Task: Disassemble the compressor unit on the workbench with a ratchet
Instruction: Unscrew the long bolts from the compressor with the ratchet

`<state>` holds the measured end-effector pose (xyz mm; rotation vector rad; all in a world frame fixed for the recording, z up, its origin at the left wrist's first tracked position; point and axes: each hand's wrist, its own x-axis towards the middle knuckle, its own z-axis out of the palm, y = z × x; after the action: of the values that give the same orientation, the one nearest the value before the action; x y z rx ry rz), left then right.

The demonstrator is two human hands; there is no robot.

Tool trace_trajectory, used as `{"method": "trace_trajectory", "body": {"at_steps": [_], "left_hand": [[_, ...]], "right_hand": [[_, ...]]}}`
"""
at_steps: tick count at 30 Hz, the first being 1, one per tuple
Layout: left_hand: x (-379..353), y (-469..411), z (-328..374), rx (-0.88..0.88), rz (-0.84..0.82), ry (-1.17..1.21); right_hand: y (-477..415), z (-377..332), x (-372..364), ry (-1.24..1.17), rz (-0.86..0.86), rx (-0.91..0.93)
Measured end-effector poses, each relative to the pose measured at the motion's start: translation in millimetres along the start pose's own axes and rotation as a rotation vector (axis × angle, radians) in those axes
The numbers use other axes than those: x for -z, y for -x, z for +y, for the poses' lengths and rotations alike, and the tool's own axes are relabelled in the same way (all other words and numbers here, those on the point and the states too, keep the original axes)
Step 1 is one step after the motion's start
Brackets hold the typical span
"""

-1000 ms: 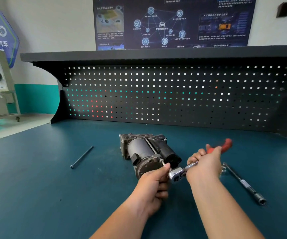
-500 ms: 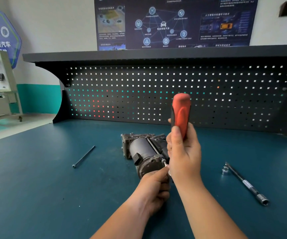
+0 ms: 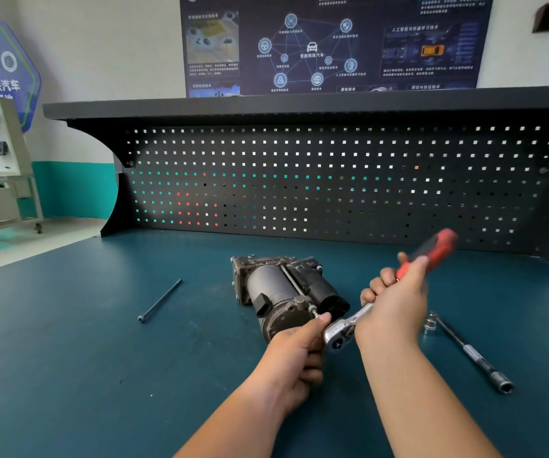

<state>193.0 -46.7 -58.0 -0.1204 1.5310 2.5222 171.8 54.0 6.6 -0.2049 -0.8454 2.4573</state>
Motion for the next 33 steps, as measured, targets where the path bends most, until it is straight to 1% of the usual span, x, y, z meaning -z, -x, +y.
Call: {"method": "trace_trajectory", "body": {"at_steps": [3, 5, 7, 9, 10, 11, 13, 15, 17, 18, 19, 20, 22, 24, 26, 30, 33], "left_hand": [[-2, 0, 0, -0.004, 0.010, -0.097], [-2, 0, 0, 0.003, 0.001, -0.076], [0, -2, -1, -0.001, -0.007, -0.050], [1, -3, -2, -0.007, -0.018, -0.044], [1, -3, -1, -0.013, -0.023, -0.041], [1, -3, -1, -0.020, -0.025, -0.033], [1, -2, 0, -0.036, -0.032, -0.001], [0, -2, 0, -0.044, -0.039, 0.037], [0, -3, -2, -0.062, -0.044, 0.065], [-1, -4, -2, -0.067, -0.048, 0.070], [-1, -5, -3, -0.066, -0.049, 0.071], [-1, -6, -3, -0.057, -0.047, 0.068], [0, -6, -2, -0.029, -0.033, 0.051], [3, -5, -1, -0.008, -0.034, 0.031], [3, -4, -1, 0.017, -0.037, 0.015], [2, -2, 0, 0.051, -0.022, -0.021], [3, -4, -2, 0.007, -0.022, -0.027]], "right_hand": [[17, 2, -6, 0.086, -0.257, 0.237], [28, 7, -8, 0.174, -0.453, 0.347], [36, 14, -5, 0.334, -0.610, 0.465], [43, 19, -3, 0.438, -0.715, 0.554], [45, 20, -3, 0.444, -0.719, 0.563], [45, 20, -4, 0.410, -0.686, 0.534], [37, 14, -7, 0.254, -0.538, 0.400], [20, 6, -7, 0.115, -0.285, 0.229], [2, 0, 0, -0.003, -0.032, -0.019], [-5, -1, 5, -0.062, 0.057, -0.141], [-10, 0, 10, -0.107, 0.119, -0.233], [-13, 1, 13, -0.131, 0.156, -0.286], [-15, 2, 12, -0.118, 0.161, -0.284], [-11, 1, 6, -0.063, 0.082, -0.173], [0, 0, -2, 0.026, -0.041, -0.005], [27, 8, -7, 0.195, -0.450, 0.321], [41, 16, -5, 0.424, -0.665, 0.533]]}}
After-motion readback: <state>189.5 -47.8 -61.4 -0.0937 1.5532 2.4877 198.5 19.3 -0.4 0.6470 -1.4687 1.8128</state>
